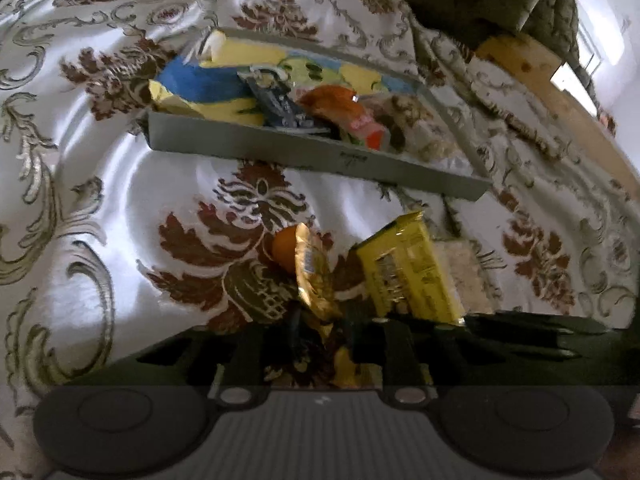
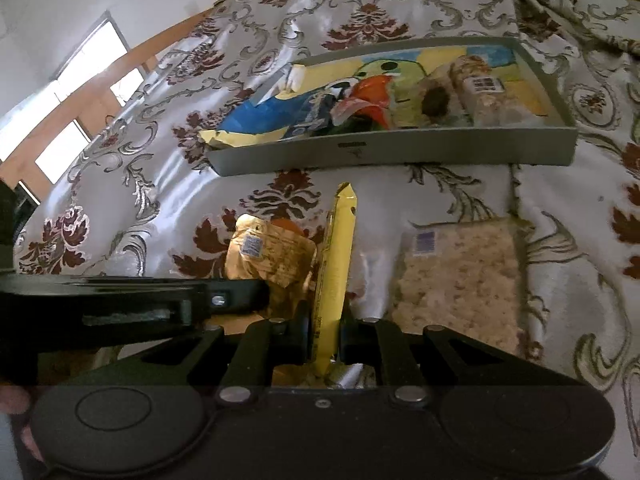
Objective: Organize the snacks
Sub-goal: 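Lift the yellow-brown bag with the left tool while the right tool carries the yellow bar toward the tray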
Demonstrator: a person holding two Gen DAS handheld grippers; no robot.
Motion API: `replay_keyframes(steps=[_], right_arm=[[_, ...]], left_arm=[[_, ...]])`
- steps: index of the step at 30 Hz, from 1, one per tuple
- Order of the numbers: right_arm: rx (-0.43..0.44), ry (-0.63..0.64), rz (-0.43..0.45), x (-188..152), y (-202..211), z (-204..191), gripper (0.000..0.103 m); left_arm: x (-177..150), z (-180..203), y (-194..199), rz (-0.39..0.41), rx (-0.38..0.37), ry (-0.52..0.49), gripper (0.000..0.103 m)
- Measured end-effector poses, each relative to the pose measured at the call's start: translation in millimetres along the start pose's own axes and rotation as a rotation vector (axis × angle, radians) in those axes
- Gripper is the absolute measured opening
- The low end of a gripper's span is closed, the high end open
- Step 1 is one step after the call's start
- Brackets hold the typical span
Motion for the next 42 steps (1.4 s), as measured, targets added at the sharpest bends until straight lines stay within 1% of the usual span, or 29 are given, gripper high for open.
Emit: replay_keyframes(steps=[2,6,9,12,17,18,20,27,29,31,34,35,36,37,39,40,42], right_arm=[[-0.013,0.007,0.003,-1.1,2.2,1.5,0.014],[-0.022,0.013,0.011,-0.2,1.8,4.1,0.014],[-0.027,0.003,0.015,2.4,2.2,5.5,0.014],[-0.026,-0.011,0.033,3.5,11.1,7.5,0.014],[-0.026,-0.027,0.076,4.3,30.2,11.2,0.014],[-0.027,-0.031,0.089,5.2,34.4,11.9,0.012],[-0.021,-0.043,0.121,8.2,43.8,14.4,0.011],[-0.021,-0.085,0.197,19.8,60.0,25.4,0.011],[-0.015,-0.092,0.219,25.4,60.3,27.9,0.011],[-0.014,-0.094,0.261,36.1,60.2,30.8,0.011],[0.004,-0.108,0.307,56.0,56.3,38.2,0.012],[0.015,-0.120,0.316,63.5,54.0,42.1,0.012],[0.020,-0.129,0.326,70.2,52.2,45.7,0.012],[0.020,-0.135,0.335,77.1,50.1,49.1,0.012],[0.013,-0.144,0.361,91.0,43.7,57.5,0.012],[0.008,-0.153,0.366,96.6,38.7,62.5,0.012],[-0.002,-0.179,0.366,106.7,26.5,73.2,0.012]], left_arm=[[-0.1,-1.4,-8.4,-0.015,0.014,0.001,0.033],[-0.6,-4.9,-12.7,-0.014,0.012,0.008,0.033],[-1.5,-3.5,-7.4,0.005,0.010,0.009,0.032],[-2.7,2.6,2.0,0.023,0.012,-0.002,0.031],[-2.3,22.1,22.4,0.068,0.014,-0.050,0.031],[-2.0,25.7,26.6,0.079,0.014,-0.060,0.031],[-0.2,31.5,35.8,0.106,0.015,-0.076,0.031],[11.9,36.0,53.2,0.199,0.004,-0.066,0.031],[20.8,36.3,53.9,0.216,0.005,-0.059,0.031],[35.3,38.2,53.0,0.226,0.004,-0.052,0.031],[59.9,40.1,50.8,0.263,0.025,-0.074,0.030],[67.4,40.2,48.5,0.273,0.032,-0.077,0.024],[78.4,39.8,44.4,0.286,0.036,-0.076,0.019],[88.7,39.7,39.9,0.297,0.036,-0.072,0.017],[107.6,39.6,28.8,0.314,0.019,-0.063,0.017],[118.4,39.2,19.9,0.318,-0.006,-0.054,0.017],[132.6,35.5,0.4,0.301,-0.014,-0.029,0.017]])
Point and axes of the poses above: each gripper's, at about its wrist camera, not at the fingertips, and y roughly against the way its jaws point, z to its right, x to its top, the point moved 3 cm from there along -y, roughly the way its jaws point, and after that the axes turned 8 degrees about -x, right-handed, at the moved point
